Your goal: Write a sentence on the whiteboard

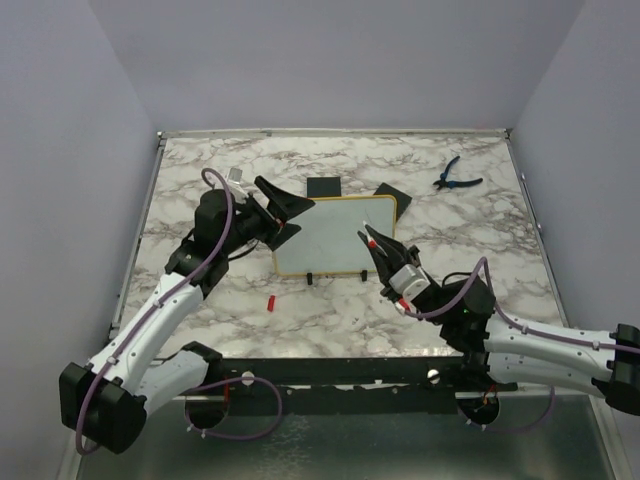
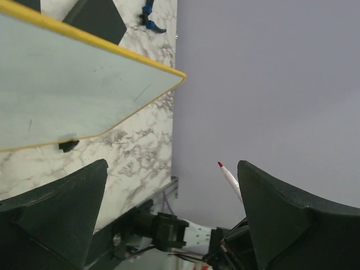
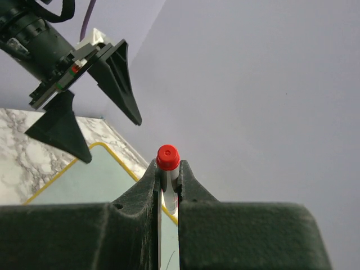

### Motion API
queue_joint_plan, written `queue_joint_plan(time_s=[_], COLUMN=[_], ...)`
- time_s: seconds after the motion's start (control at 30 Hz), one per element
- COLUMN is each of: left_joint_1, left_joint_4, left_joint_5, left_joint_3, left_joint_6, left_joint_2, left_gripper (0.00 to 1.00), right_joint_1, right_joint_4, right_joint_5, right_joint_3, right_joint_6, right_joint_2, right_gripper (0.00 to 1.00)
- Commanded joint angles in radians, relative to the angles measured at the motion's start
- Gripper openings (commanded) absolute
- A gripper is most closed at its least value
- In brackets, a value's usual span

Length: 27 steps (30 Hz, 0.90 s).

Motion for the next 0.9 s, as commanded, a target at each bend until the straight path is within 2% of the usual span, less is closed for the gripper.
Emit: queue_joint_plan(time_s=[0.0,0.13,0.3,0.47,0.6,0.7,0.8,0.87], left_joint_1=[0.049,0.094,0.159,0.276,0.321,0.328,0.341,0.371], left_joint_4=[-0.160,-0.252,-0.291,-0.234,-0.173,-0.118,0.028,0.054], left_joint_5=[0.060,0.021,0.012,0.097,0.168,0.169,0.204,0.254], left_joint_3=[0.140,0.228,0.259,0.158,0.078,0.007,-0.095,-0.095], left_joint_6=[0.378,0.566,0.754,0.861,0.979,0.987,0.931,0.912], left_joint_2=[0.038,0.062,0.078,0.097,0.071,0.043,0.023,0.032], left_gripper=[0.99,0.99,0.99,0.99,0.99,0.99,0.99,0.99], right_joint_1=[0.006,0.006,0.007,0.006,0.007,0.007,0.008,0.012], right_joint_4=[-0.113,-0.167,-0.183,-0.161,-0.141,-0.123,-0.088,-0.052], right_joint_5=[0.064,0.065,0.074,0.061,0.058,0.053,0.038,0.034], right_joint_3=[-0.016,-0.015,-0.016,-0.016,-0.010,-0.001,0.005,0.008], right_joint_6=[0.169,0.266,0.347,0.433,0.498,0.544,0.585,0.611], right_joint_2=[-0.071,-0.113,-0.130,-0.117,-0.082,-0.054,-0.017,0.017], right_gripper=[0.01,0.01,0.01,0.01,0.01,0.01,0.01,0.01])
